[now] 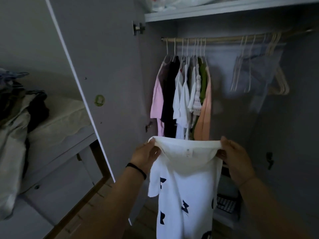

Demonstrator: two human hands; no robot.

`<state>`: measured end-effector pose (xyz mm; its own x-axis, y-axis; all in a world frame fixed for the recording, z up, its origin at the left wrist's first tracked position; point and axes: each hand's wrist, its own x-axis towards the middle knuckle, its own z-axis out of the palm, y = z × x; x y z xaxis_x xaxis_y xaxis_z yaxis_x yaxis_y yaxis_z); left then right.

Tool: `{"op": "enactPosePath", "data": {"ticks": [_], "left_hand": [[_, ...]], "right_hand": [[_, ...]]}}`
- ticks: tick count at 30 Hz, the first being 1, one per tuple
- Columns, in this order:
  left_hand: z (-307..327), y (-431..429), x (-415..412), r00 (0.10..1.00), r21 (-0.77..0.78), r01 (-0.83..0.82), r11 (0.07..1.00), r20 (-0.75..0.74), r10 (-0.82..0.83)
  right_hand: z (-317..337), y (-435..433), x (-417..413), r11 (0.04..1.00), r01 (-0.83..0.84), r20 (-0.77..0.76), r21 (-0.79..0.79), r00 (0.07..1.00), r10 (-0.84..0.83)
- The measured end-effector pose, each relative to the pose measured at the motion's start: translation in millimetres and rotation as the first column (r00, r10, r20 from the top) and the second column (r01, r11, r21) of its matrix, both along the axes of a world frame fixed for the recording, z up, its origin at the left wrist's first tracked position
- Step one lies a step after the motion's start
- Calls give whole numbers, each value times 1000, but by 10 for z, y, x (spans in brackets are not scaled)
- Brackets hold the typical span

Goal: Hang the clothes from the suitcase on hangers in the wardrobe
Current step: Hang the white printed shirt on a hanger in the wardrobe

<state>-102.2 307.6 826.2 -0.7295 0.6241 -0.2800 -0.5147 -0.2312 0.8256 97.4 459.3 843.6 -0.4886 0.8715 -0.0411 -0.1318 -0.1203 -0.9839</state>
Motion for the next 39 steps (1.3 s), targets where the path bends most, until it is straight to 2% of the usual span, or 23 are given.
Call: {"op": "enactPosePath", "data": {"ticks": [4,8,10,13,16,18,20,24,29,33,39], "left_hand": [[9,495,39,996,75,92,993,12,-94],[70,891,36,985,107,168,980,-51,-164],[130,1072,9,977,52,181,982,-126,-173],[213,1318,-78,937,-119,175,977,-285,-202],[315,1552,-223,837,-279,142,950,-479,-266],[429,1724,-303,774,-292,107,950,-576,-264],[551,1924,-394,750,-249,77,965,-624,-221],[777,2344,-588,805,-93,115,989,-575,-147],[1002,2764,-745,791,4,306,952,-557,-252],[1050,3094,-870,777,16,396,918,-538,-326],[1093,3422,-1031,725,-53,432,900,-573,-382]], "right_hand": [[36,377,-32,989,53,-47,-137,997,-60],[38,735,-116,977,138,-58,-161,987,-149],[44,903,-184,974,169,-55,-148,982,-179],[50,1140,-295,979,178,-67,-102,980,-185],[81,1448,-385,974,223,-90,-43,970,-226],[139,1665,-427,958,285,-123,-11,951,-284],[229,1846,-466,944,323,-143,67,940,-311],[369,2191,-614,909,311,-107,278,950,-293],[636,2569,-923,844,350,-118,405,936,-332],[842,2890,-1194,869,347,-190,352,936,-297],[1065,3346,-1522,898,312,-121,312,950,-288]]}}
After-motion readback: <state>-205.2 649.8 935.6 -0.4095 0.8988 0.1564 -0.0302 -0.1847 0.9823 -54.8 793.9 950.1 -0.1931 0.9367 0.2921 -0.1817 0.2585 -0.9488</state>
